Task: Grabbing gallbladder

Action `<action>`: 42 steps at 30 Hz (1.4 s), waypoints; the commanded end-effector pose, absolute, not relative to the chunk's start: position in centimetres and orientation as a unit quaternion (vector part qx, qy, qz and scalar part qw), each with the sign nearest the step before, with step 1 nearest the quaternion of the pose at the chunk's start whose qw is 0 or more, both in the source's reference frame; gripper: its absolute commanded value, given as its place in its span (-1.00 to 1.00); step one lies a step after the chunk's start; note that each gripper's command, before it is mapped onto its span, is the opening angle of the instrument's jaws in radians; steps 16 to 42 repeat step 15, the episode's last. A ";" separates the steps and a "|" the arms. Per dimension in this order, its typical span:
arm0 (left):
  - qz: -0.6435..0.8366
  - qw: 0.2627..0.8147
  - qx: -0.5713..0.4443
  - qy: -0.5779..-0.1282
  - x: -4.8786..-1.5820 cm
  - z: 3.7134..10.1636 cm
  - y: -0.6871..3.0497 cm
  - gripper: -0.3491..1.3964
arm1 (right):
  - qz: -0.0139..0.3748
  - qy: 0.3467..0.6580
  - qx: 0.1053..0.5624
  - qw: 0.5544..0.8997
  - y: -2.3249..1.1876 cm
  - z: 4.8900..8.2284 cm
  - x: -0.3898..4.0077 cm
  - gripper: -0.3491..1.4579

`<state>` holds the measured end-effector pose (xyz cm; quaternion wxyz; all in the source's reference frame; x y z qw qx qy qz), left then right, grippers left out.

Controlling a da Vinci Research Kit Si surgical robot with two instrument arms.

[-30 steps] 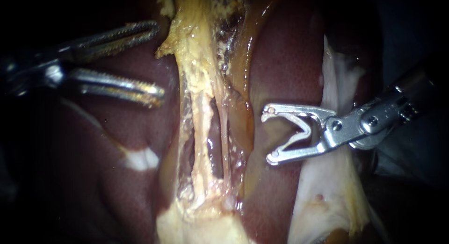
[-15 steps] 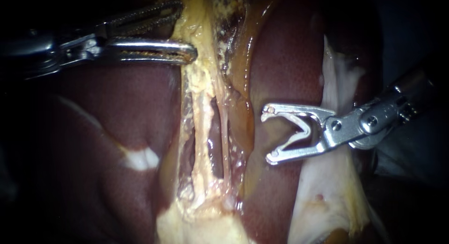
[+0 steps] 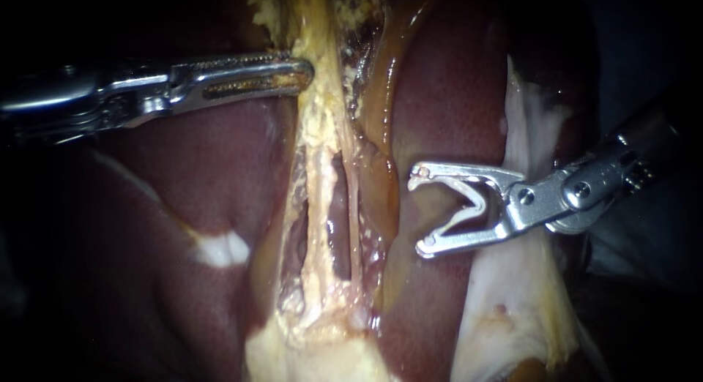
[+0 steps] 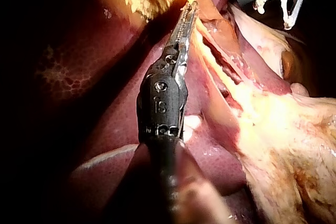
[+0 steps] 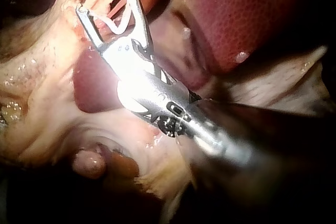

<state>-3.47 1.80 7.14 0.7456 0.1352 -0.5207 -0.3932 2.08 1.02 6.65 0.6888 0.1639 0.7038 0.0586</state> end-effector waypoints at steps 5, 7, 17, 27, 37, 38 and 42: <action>-0.396 0.745 0.141 -0.517 -3.43 7.12 1.81 -1.00 | 0.058 0.704 0.164 0.689 1.02 6.64 2.08 0.03; -0.396 0.745 0.141 -0.518 -3.43 7.12 1.80 -1.00 | 0.058 0.704 0.164 0.689 1.01 6.64 2.08 0.03; -0.397 0.745 0.142 -0.517 -3.43 7.10 1.81 -1.00 | 0.058 0.704 0.164 0.689 1.02 6.64 2.08 0.03; -0.397 0.745 0.142 -0.517 -3.43 7.10 1.81 -1.00 | 0.058 0.704 0.164 0.689 1.02 6.64 2.08 0.03; -0.397 0.745 0.142 -0.517 -3.43 7.10 1.81 -1.00 | 0.058 0.704 0.164 0.689 1.02 6.64 2.08 0.03; -0.397 0.745 0.142 -0.517 -3.43 7.10 1.81 -1.00 | 0.058 0.704 0.164 0.689 1.02 6.64 2.08 0.03; -0.397 0.745 0.142 -0.517 -3.43 7.10 1.81 -1.00 | 0.058 0.704 0.164 0.689 1.02 6.64 2.08 0.03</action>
